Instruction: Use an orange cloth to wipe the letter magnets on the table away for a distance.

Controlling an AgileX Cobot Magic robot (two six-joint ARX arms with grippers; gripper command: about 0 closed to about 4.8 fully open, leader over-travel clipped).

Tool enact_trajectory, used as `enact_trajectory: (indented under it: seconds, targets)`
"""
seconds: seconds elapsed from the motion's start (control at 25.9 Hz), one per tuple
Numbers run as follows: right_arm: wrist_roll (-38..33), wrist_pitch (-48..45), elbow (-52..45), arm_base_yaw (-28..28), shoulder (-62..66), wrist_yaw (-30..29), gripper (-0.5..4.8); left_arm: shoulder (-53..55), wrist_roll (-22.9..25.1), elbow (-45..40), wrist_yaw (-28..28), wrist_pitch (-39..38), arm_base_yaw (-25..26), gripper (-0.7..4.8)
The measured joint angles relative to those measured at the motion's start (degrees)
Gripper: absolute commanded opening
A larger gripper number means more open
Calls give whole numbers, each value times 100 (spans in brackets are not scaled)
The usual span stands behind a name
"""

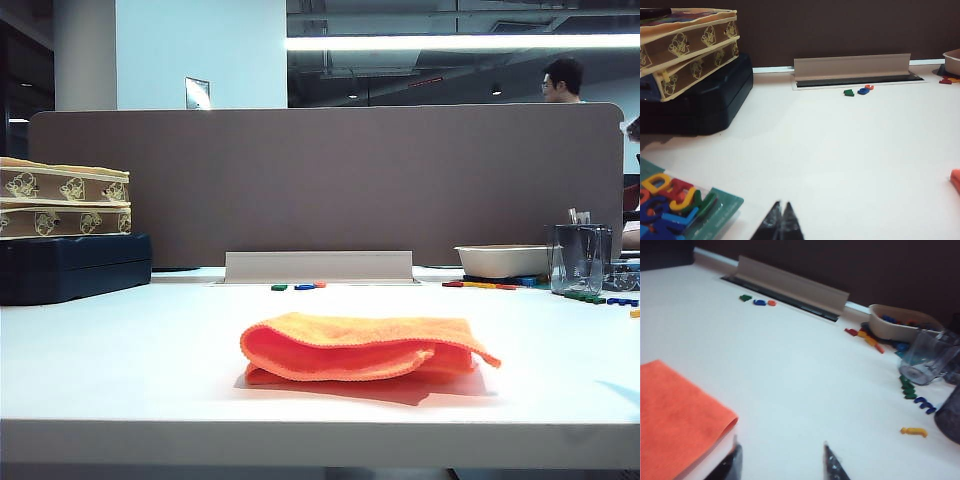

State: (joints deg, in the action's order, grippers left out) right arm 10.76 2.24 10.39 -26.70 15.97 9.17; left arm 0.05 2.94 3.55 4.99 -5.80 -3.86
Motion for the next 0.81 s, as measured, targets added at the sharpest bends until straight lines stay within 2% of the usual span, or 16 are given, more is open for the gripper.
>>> enact_trajectory:
  seconds: [0.15, 0.35, 0.54, 0.69, 0.73, 0.77, 0.81]
  targets:
    - [-28, -527, -476, 0, 0, 549, 197, 0, -2, -271, 0, -33, 0, -6]
    - [-44, -1165, -907, 0, -2, 614, 197, 2, 0, -343, 0, -46, 0, -6]
    - [-44, -1180, -997, 0, -2, 656, 197, 2, 0, -343, -7, -46, 0, -6]
    - [-44, -1182, -997, 2, -2, 942, 193, 2, 96, -343, -35, -48, 0, -6]
    - [-44, -1182, -997, 22, -2, 1106, 159, 2, 188, -343, -142, -48, 0, -6]
    - [-46, -1182, -997, 39, -2, 1193, 95, 2, 221, -343, -234, -48, 0, -6]
    - [-46, -1182, -997, 105, -2, 1248, 80, 2, 245, -343, -407, -48, 0, -6]
